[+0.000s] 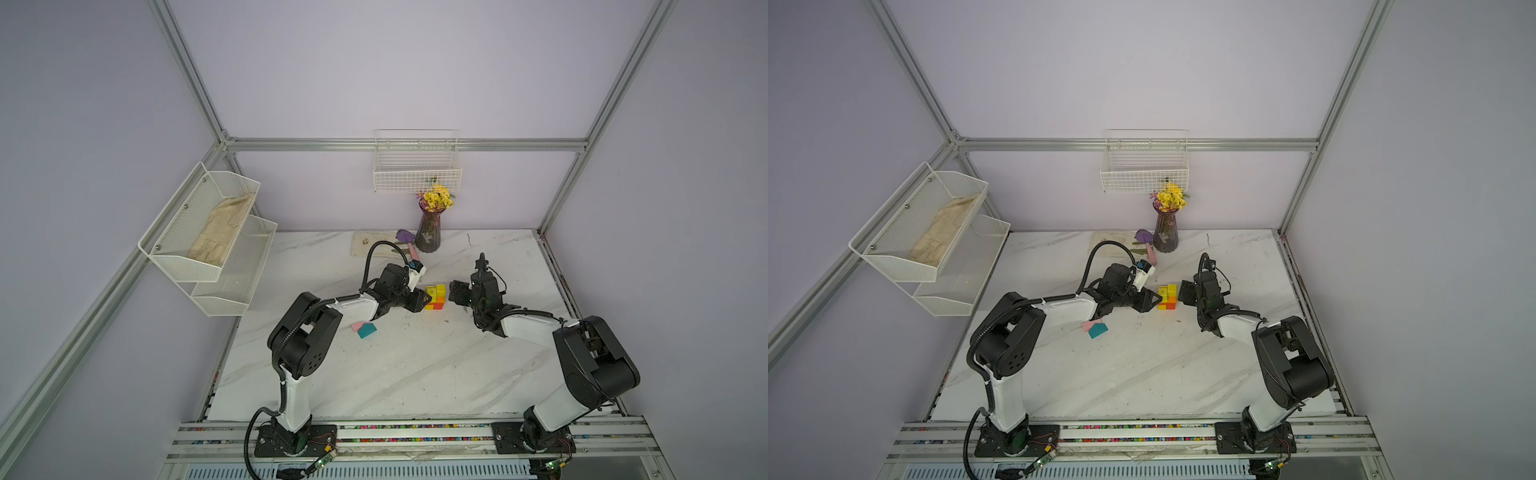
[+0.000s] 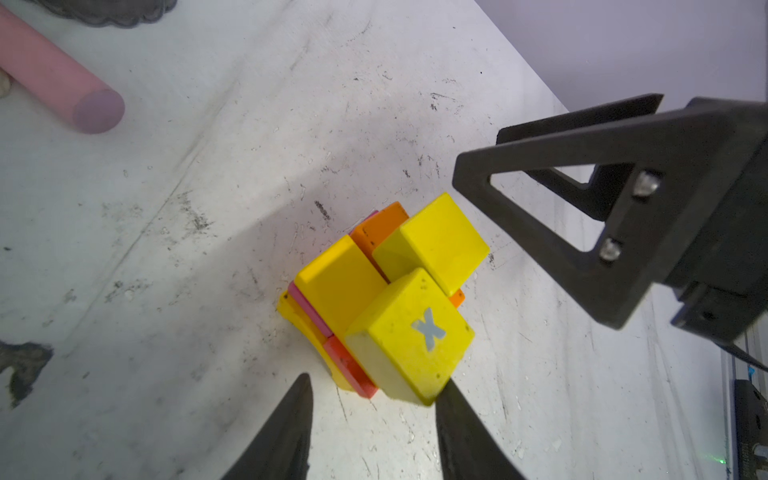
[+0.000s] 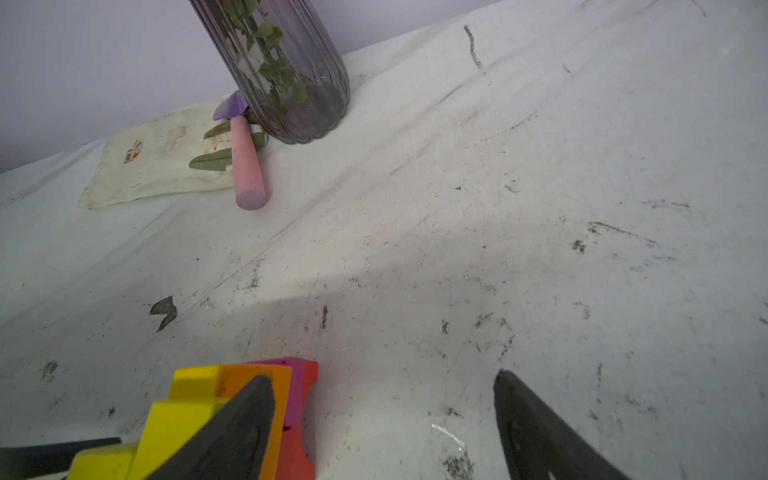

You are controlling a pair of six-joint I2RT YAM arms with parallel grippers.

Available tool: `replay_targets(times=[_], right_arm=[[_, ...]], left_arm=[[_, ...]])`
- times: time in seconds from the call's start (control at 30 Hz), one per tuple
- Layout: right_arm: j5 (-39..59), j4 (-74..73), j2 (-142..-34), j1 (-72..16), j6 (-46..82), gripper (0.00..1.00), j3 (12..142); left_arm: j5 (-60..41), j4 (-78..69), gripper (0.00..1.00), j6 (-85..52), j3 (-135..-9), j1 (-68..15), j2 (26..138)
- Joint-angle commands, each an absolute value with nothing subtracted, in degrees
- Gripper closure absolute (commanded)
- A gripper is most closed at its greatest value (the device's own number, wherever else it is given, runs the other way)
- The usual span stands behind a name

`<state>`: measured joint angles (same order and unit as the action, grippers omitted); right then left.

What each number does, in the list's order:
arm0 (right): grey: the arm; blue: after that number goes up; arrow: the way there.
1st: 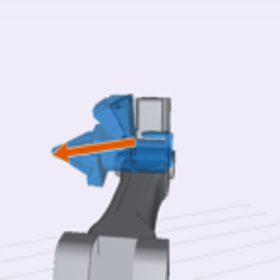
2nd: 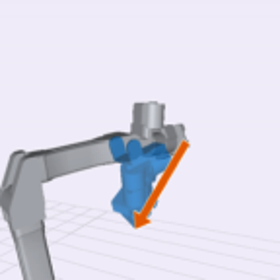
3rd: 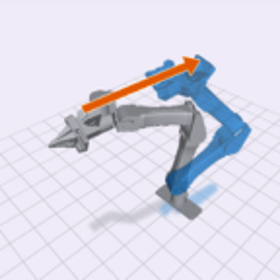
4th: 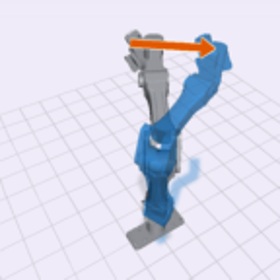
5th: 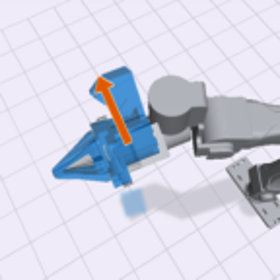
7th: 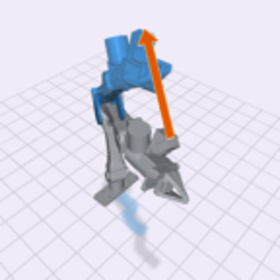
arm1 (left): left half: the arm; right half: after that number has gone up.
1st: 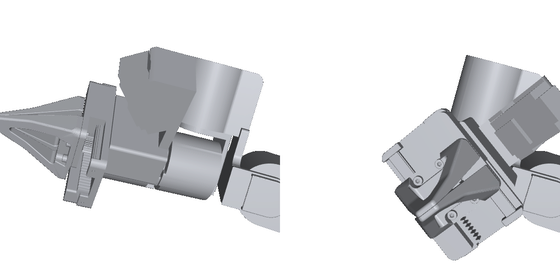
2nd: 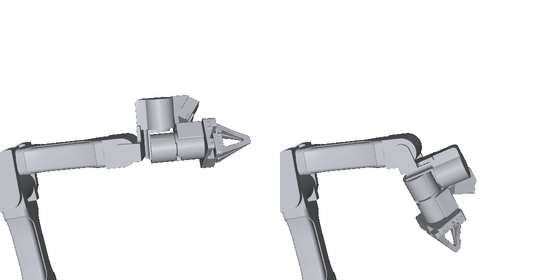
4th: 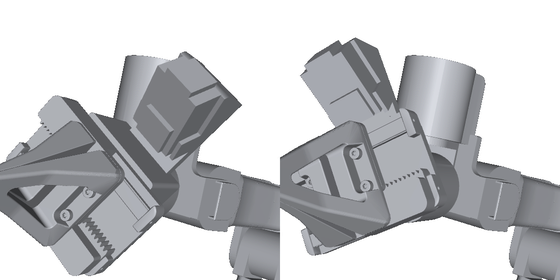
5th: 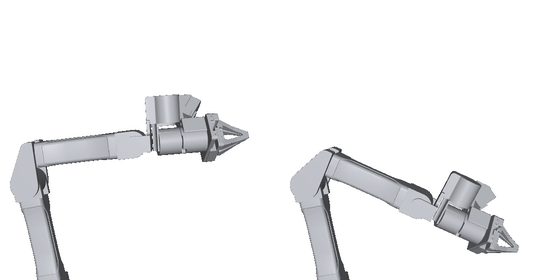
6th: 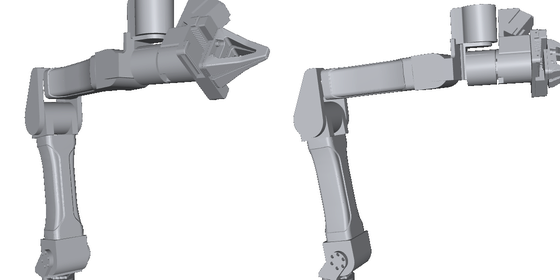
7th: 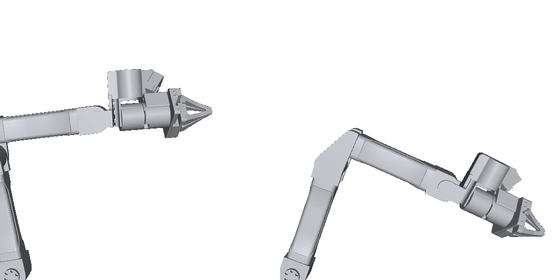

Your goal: Build the wood block tower

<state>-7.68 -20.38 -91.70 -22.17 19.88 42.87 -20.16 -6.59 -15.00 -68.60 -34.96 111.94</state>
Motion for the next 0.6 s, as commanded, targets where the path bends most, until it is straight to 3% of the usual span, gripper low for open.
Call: replay_targets(times=[0.0,0.57], right_arm=[[-7.4,-21.6,-91.9,-22.0,20.2,0.15,43.2],[-7.1,-21.2,-92.5,-22.0,20.2,0.15,43.7]], left_arm=[[-20.3,-6.7,0.54,-15.8,-74.2,-35.2,112.2],[-20.4,-5.6,0.63,-16.1,-76.3,-35.2,113.2]])
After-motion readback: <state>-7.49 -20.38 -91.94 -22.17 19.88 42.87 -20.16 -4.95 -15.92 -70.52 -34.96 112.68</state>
